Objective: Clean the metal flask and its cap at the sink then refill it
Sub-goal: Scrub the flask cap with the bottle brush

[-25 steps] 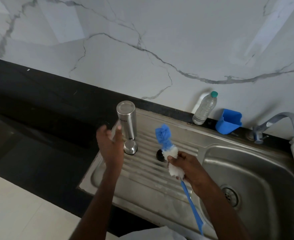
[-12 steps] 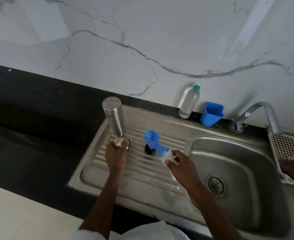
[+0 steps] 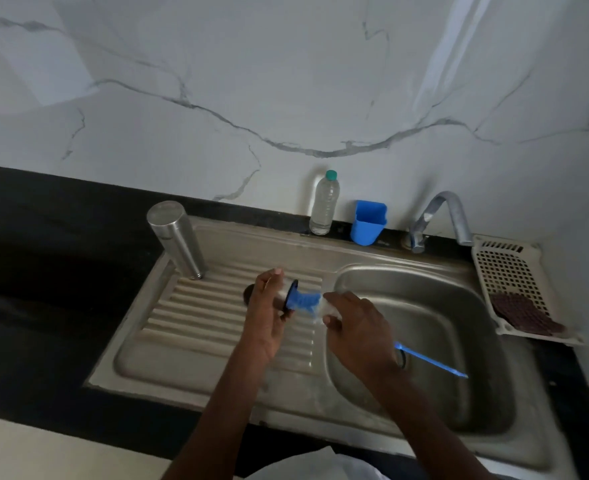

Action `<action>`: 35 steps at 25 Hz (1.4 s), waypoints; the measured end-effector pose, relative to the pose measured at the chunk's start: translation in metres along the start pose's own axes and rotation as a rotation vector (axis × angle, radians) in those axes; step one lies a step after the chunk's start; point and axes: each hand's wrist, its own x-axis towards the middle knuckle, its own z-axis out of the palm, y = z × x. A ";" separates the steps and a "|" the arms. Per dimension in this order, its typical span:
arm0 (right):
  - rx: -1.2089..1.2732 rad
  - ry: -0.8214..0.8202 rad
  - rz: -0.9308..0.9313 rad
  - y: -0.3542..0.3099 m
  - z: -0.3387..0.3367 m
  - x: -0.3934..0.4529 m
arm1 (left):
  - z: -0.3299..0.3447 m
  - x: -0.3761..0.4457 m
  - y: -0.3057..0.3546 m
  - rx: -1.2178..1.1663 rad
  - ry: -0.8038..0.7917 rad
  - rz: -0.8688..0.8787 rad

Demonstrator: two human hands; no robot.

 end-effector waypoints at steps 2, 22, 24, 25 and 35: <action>0.462 -0.142 0.309 0.009 -0.013 0.006 | 0.010 0.001 -0.003 -0.168 -0.165 -0.003; 0.413 0.175 0.130 0.082 -0.058 0.018 | 0.110 -0.005 0.013 0.212 -0.041 -0.126; 0.013 0.244 0.014 0.085 -0.056 0.022 | 0.124 -0.010 0.016 0.198 0.020 -0.119; -0.070 0.284 -0.061 0.085 -0.052 0.023 | 0.132 -0.013 0.015 0.218 0.046 -0.115; 1.085 -0.036 0.281 0.083 -0.066 0.019 | 0.128 -0.029 0.030 0.131 -0.290 -0.058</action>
